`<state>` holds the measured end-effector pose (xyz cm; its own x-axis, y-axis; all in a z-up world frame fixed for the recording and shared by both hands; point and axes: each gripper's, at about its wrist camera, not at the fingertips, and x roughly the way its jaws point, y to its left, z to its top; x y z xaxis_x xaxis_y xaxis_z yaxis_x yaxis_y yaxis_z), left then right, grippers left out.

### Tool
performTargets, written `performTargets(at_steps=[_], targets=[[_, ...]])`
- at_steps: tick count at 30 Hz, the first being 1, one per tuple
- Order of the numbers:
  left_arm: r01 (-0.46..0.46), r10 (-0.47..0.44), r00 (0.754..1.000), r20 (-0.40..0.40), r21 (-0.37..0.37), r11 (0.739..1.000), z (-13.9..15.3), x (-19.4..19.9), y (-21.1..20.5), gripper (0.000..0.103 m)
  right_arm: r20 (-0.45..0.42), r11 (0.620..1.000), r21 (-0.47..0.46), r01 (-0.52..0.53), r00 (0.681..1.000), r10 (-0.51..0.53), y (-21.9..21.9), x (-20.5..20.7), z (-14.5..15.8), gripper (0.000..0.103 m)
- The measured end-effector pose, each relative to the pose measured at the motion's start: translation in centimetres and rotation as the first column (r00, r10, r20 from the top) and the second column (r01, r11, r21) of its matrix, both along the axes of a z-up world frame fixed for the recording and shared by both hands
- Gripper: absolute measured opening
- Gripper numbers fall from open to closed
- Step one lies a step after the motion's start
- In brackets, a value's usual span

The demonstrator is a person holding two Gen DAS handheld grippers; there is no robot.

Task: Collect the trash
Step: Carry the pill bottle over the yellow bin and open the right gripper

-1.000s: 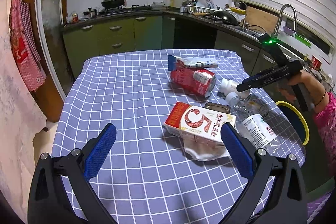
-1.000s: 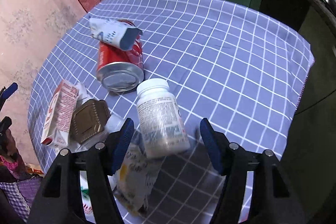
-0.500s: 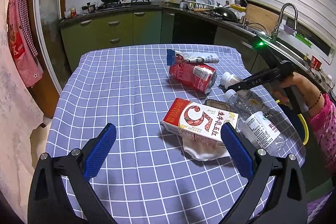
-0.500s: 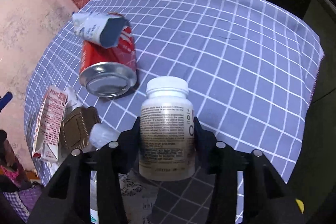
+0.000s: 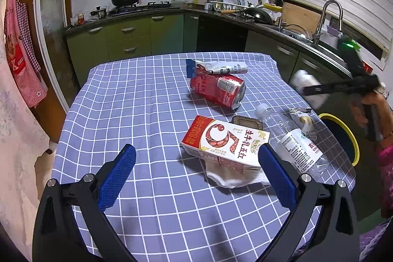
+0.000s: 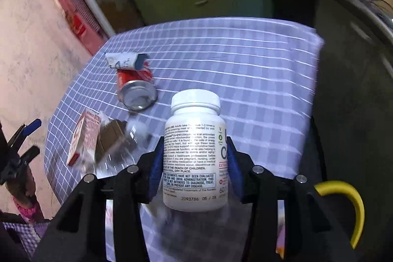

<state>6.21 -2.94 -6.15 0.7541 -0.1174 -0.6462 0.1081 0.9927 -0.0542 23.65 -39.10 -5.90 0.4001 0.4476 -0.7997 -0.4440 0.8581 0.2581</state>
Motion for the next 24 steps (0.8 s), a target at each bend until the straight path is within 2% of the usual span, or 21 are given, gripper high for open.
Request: performTargets(at_steps=[5, 10, 12, 18, 20, 21, 22, 24], targets=[[0.014, -0.014, 1.0, -0.009, 0.004, 1.0, -0.3, 0.1, -0.8, 0.098, 0.026, 0.983, -0.049, 0.178, 0.984, -0.177, -7.8, -4.3, -0.8, 0.045], [0.036, -0.036, 0.999, -0.016, 0.009, 0.999, -0.2, 0.4, -1.8, 0.098, -0.035, 0.93, -0.104, 0.351, 0.934, -0.356, -15.0, -7.5, -4.7, 0.045], [0.043, -0.042, 0.999, -0.014, 0.008, 0.999, -0.1, 0.4, -2.1, 0.098, -0.058, 0.909, -0.12, 0.398, 0.912, -0.407, -16.7, -8.0, -6.4, 0.045], [0.062, -0.062, 0.998, -0.007, 0.036, 0.997, 0.4, 0.1, -3.1, 0.098, -0.098, 0.876, -0.131, 0.463, 0.874, -0.477, -19.4, -7.7, -9.7, 0.045], [0.064, -0.064, 0.998, -0.005, 0.045, 0.997, 0.6, 0.0, -3.3, 0.098, -0.097, 0.863, -0.151, 0.482, 0.862, -0.498, -20.1, -7.2, -10.5, 0.05], [0.065, -0.065, 0.998, -0.004, 0.044, 0.997, 0.6, 0.0, -3.3, 0.098, -0.086, 0.852, -0.157, 0.499, 0.852, -0.516, -20.4, -7.2, -10.7, 0.059], [0.065, -0.065, 0.998, -0.005, 0.044, 0.997, 0.6, 0.0, -3.2, 0.098, -0.073, 0.84, -0.153, 0.521, 0.841, -0.536, -20.7, -7.3, -10.7, 0.061], [0.068, -0.067, 0.998, -0.015, 0.041, 0.997, 0.4, 0.1, -3.2, 0.098, -0.069, 0.84, -0.128, 0.528, 0.84, -0.538, -20.7, -7.5, -10.5, 0.061]])
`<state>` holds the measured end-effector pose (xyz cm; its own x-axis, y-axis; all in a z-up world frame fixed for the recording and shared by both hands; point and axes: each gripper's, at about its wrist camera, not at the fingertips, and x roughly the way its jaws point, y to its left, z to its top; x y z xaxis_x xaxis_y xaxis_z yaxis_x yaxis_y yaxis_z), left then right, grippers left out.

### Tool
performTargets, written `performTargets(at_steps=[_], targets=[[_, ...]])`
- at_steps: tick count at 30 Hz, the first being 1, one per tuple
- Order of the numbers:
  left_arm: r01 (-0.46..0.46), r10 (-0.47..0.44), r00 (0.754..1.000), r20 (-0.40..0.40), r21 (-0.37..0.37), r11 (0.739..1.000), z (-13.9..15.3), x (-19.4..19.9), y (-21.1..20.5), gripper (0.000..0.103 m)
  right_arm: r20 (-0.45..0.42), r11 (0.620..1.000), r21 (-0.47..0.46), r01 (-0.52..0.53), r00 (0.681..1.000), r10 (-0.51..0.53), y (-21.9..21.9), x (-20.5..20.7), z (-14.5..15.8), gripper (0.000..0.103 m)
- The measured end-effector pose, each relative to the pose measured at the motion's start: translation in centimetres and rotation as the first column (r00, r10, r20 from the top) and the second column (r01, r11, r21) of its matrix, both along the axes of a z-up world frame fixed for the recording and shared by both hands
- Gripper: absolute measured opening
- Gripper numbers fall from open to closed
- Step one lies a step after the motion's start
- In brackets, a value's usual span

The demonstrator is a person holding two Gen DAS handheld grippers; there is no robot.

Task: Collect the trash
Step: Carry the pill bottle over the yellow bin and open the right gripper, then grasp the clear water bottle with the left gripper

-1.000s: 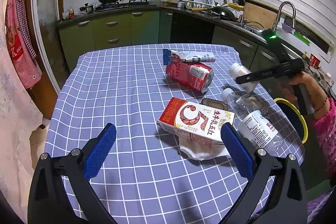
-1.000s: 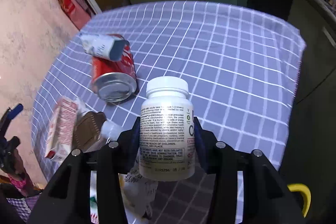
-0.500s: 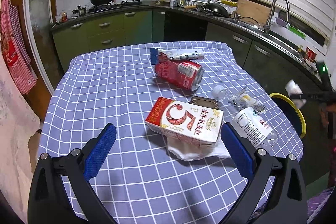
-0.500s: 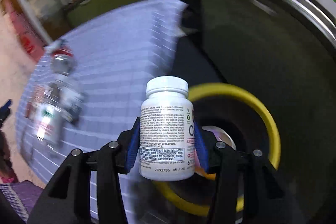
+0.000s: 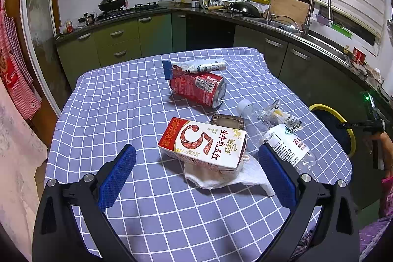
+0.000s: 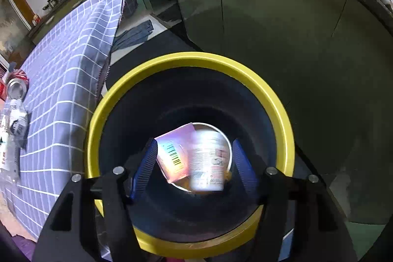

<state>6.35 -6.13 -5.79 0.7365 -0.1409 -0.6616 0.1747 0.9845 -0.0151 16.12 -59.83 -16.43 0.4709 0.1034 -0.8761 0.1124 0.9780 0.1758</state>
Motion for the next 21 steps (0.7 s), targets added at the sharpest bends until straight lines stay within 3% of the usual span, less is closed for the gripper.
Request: performTargets(at_steps=[11, 16, 21], targets=[[0.098, -0.097, 0.991, -0.089, 0.007, 0.995, -2.3, 3.2, -0.3, 0.098, 0.066, 0.997, 0.026, -0.076, 0.995, 0.074, 3.6, -2.0, 2.4, 0.063], [0.15, -0.141, 0.984, -0.108, 0.072, 0.986, -2.3, 4.6, -0.8, 0.098, 0.072, 0.994, 0.022, -0.108, 0.992, 0.106, 4.7, -2.3, 3.0, 0.064], [0.218, -0.228, 0.956, -0.182, -0.074, 0.973, -1.8, 4.8, -2.3, 0.098, 0.069, 0.993, 0.018, -0.12, 0.991, 0.118, 5.4, -2.0, 3.0, 0.064]])
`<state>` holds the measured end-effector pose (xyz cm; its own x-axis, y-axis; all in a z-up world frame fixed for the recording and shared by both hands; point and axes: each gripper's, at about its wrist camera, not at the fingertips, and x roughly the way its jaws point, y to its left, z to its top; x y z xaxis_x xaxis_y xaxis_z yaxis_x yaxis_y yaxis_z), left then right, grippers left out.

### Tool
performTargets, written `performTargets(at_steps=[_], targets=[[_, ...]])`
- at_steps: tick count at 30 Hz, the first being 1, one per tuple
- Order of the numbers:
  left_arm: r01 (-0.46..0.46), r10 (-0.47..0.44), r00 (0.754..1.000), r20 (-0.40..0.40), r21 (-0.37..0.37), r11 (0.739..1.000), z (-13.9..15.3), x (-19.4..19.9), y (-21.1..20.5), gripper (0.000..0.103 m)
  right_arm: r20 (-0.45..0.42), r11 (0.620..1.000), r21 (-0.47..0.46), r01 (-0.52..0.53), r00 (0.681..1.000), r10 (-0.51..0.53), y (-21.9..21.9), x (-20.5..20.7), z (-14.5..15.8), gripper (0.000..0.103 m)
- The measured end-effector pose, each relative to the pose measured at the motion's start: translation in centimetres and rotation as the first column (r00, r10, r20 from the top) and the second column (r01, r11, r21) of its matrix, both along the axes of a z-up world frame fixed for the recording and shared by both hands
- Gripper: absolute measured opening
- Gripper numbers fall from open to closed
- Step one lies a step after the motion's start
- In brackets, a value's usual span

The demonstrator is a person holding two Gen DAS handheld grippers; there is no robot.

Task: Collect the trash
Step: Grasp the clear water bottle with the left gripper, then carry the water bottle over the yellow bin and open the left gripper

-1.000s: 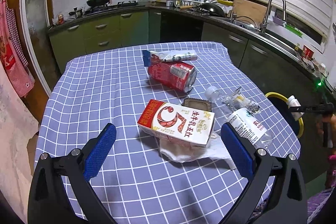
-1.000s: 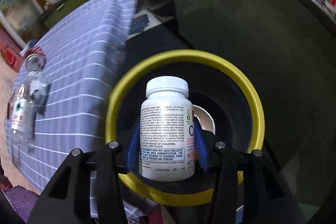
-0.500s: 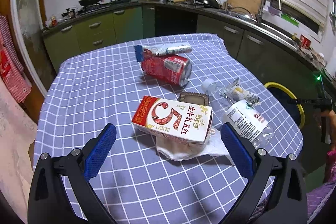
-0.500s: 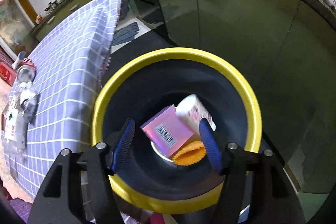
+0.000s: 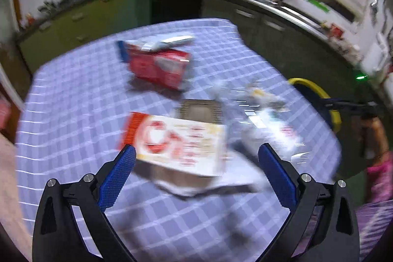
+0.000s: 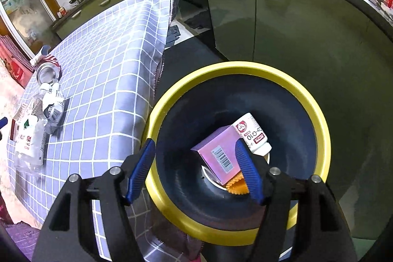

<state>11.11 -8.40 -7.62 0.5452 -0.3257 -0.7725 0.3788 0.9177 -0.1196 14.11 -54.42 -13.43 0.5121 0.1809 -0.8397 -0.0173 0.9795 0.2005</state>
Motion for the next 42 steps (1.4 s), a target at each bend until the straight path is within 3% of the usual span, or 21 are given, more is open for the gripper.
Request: performTargets(at_steps=[6, 11, 19, 29, 36, 42], targets=[[0.077, -0.084, 0.99, -0.114, -0.064, 0.995, 1.1, 0.4, -6.4, 0.098, 0.003, 1.0, 0.009, -0.019, 1.0, 0.019, 0.5, 0.6, 0.0, 0.064], [0.066, -0.061, 0.972, -0.228, 0.017, 0.998, 0.5, 2.4, -10.4, 0.095, 0.017, 0.999, 0.033, -0.032, 0.999, 0.031, 0.5, 0.3, 0.0, 0.066], [0.012, 0.012, 0.914, -0.405, 0.058, 0.998, -2.4, 4.1, -12.4, 0.093, 0.02, 0.996, 0.07, -0.06, 0.998, 0.059, 0.3, -0.1, -0.8, 0.067], [-0.032, 0.101, 0.88, -0.465, 0.153, 0.988, -5.6, 6.2, -12.7, 0.086, 0.022, 0.993, 0.096, -0.074, 0.997, 0.073, 0.1, -0.1, -1.3, 0.067], [-0.016, 0.105, 0.876, -0.47, 0.19, 0.982, -6.6, 6.9, -13.1, 0.078, 0.022, 0.992, 0.103, -0.073, 0.997, 0.072, 0.0, -0.3, -1.3, 0.067], [-0.015, 0.093, 0.884, -0.459, 0.171, 0.985, -6.2, 7.0, -12.1, 0.071, 0.022, 0.991, 0.106, -0.077, 0.997, 0.075, 0.1, -0.2, -1.2, 0.067]])
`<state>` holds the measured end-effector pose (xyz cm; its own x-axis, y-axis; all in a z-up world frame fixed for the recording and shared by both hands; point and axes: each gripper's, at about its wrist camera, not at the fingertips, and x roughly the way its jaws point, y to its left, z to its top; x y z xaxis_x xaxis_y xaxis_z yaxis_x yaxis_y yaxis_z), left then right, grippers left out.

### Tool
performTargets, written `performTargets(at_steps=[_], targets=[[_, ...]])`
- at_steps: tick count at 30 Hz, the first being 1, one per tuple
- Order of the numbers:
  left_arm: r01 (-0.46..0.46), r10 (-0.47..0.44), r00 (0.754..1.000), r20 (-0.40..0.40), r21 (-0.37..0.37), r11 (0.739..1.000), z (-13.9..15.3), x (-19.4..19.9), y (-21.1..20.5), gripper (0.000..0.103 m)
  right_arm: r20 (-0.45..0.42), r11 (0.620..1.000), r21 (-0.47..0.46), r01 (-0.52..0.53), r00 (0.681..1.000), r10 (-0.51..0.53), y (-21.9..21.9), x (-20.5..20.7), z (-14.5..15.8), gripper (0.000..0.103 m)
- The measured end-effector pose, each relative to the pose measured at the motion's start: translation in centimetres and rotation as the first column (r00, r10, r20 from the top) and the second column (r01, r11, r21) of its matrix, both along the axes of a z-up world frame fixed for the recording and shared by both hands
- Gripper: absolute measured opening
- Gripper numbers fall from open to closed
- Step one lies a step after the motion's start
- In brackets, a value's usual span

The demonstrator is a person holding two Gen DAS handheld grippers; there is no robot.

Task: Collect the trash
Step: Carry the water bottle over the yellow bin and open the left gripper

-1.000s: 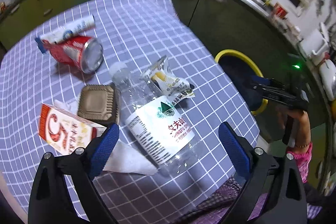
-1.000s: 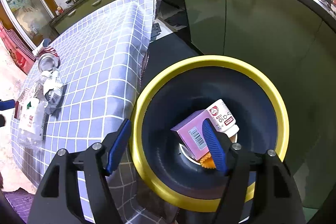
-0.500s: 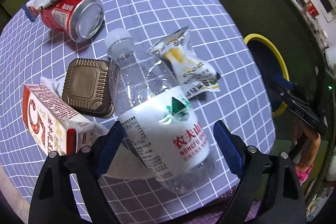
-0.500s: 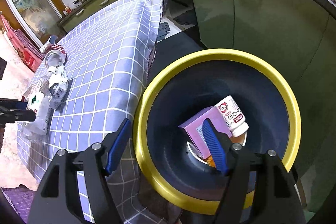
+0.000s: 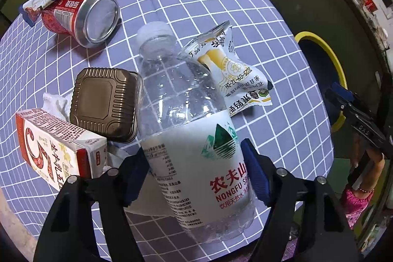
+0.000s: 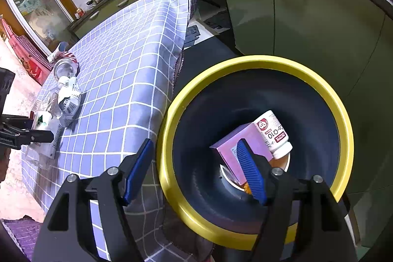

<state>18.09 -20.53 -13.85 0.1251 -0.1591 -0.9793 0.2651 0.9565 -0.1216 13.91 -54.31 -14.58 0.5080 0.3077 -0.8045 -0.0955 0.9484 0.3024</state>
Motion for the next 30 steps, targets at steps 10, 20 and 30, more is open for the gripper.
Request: performTargets(at_steps=[10, 20, 30], targets=[[0.03, -0.027, 0.994, 0.107, -0.026, 0.999, 3.1, -2.8, 1.4, 0.067, -0.005, 1.0, -0.003, -0.018, 1.0, 0.018, 0.9, 0.1, 0.3, 0.067], [0.161, -0.169, 0.98, 0.105, 0.078, 0.984, 4.1, -6.4, 0.7, 0.066, -0.013, 0.999, -0.007, -0.033, 0.999, 0.033, 1.5, 0.3, 0.1, 0.067], [0.245, -0.247, 0.969, -0.003, 0.148, 0.958, 1.5, -5.8, -0.6, 0.066, -0.015, 0.999, -0.004, -0.036, 0.999, 0.036, 1.5, 0.2, 0.1, 0.067]])
